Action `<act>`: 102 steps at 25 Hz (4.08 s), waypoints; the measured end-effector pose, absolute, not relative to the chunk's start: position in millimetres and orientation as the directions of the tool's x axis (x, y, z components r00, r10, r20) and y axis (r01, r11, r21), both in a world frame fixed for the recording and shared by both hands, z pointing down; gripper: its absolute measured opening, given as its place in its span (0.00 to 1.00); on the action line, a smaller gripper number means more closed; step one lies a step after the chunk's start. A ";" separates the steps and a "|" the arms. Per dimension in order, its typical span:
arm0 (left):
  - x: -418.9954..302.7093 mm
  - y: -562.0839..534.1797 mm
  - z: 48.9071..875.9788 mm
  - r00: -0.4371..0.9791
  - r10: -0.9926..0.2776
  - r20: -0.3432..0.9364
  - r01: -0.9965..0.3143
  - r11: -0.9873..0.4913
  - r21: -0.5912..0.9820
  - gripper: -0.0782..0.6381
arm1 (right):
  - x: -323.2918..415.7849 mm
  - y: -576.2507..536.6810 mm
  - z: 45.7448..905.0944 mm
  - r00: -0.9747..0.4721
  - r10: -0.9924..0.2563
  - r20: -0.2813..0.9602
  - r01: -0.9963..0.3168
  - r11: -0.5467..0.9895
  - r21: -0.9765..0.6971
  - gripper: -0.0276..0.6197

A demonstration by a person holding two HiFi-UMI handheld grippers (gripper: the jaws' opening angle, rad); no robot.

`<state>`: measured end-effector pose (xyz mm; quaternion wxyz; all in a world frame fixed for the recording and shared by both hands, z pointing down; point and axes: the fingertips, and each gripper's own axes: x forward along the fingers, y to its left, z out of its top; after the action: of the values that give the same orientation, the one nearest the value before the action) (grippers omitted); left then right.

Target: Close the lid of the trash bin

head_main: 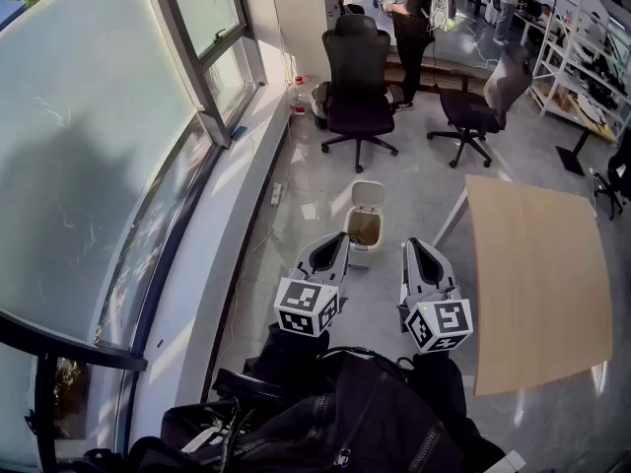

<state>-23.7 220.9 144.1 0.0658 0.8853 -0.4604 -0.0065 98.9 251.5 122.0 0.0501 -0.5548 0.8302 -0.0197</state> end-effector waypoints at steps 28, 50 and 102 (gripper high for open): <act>-1.2 232.2 177.5 0.534 -0.836 0.128 -0.843 -0.517 0.146 0.11 | 121.5 263.2 158.2 -0.427 -0.904 0.007 -0.895 0.421 -0.145 0.05; 7.2 162.9 227.7 0.574 -0.796 0.191 -0.818 -0.547 0.179 0.11 | 120.0 200.2 218.5 -0.390 -0.912 0.126 -0.917 0.372 -0.142 0.05; -67.2 -90.6 547.8 0.432 -0.615 0.660 -0.901 -0.251 0.355 0.11 | 71.6 -130.7 541.5 -0.498 -0.625 0.601 -0.862 0.429 -0.269 0.05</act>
<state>-67.2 -90.6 547.8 0.3600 0.7656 -0.4948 0.1984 71.6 -130.7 541.5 -0.2110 -0.4542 0.8186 -0.2812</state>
